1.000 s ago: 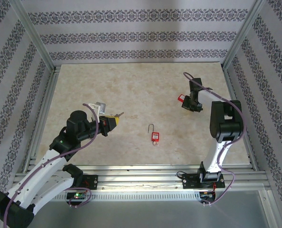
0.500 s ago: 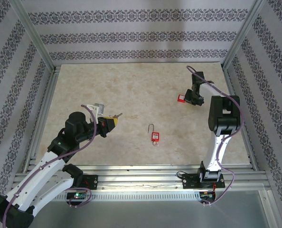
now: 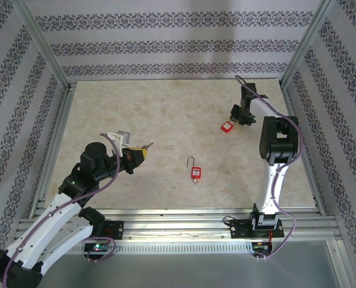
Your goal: Unlock with the key
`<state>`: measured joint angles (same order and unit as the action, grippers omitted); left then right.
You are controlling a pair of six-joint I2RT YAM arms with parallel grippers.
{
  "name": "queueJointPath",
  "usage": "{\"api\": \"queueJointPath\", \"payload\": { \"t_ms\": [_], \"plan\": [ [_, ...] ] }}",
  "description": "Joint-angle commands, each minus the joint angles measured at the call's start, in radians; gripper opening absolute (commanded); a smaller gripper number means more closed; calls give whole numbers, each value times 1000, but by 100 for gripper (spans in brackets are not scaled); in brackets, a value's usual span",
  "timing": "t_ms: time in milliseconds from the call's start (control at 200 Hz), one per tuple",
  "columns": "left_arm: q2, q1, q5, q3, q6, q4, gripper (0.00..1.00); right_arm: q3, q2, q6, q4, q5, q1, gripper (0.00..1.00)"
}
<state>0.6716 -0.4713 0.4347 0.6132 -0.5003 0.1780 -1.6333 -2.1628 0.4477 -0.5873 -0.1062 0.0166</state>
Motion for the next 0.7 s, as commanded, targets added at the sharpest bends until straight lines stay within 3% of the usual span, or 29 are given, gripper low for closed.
{"api": "queueJointPath", "payload": {
  "t_ms": [0, 345, 695],
  "plan": [
    [-18, -5, -13, 12, 9, 26, 0, -7, 21, 25, -18, -29, -10, 20],
    [-23, -5, 4, -13, -8, -9, 0, 109, 183, 79, -25, -70, -11, 56],
    [-36, -7, 37, -31, -7, -28, 0, 126, 125, 149, -55, -56, -67, 64]
  ]
}}
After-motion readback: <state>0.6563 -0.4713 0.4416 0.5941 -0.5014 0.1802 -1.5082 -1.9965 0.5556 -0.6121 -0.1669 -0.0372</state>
